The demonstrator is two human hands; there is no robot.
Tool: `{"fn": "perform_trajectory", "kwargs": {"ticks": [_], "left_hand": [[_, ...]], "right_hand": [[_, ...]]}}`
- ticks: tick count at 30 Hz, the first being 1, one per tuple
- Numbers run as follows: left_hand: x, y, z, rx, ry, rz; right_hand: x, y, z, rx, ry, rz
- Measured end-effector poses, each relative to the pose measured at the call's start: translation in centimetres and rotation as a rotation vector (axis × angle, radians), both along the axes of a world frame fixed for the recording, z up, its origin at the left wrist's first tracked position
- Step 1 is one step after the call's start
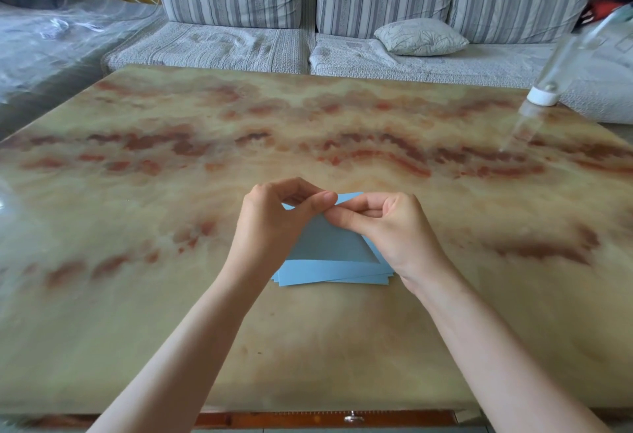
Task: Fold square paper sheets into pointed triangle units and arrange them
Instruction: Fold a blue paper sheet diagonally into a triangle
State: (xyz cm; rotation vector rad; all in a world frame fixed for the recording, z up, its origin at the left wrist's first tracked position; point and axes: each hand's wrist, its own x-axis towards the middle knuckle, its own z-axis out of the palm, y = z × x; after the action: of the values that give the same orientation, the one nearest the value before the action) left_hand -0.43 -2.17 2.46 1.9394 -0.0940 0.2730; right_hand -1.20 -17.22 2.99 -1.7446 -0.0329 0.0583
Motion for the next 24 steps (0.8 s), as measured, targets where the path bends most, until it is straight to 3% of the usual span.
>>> {"fn": "perform_trajectory", "kwargs": {"ticks": [19,24], "left_hand": [[0.1,0.1,0.3,0.031,-0.003,0.128],[0.2,0.1,0.0,0.044,0.022,0.173]], "right_hand": [[0.1,-1.5,-0.6,-0.193,0.003,0.076],[-0.1,-1.5,-0.8,-0.34,-0.065,0.054]]}}
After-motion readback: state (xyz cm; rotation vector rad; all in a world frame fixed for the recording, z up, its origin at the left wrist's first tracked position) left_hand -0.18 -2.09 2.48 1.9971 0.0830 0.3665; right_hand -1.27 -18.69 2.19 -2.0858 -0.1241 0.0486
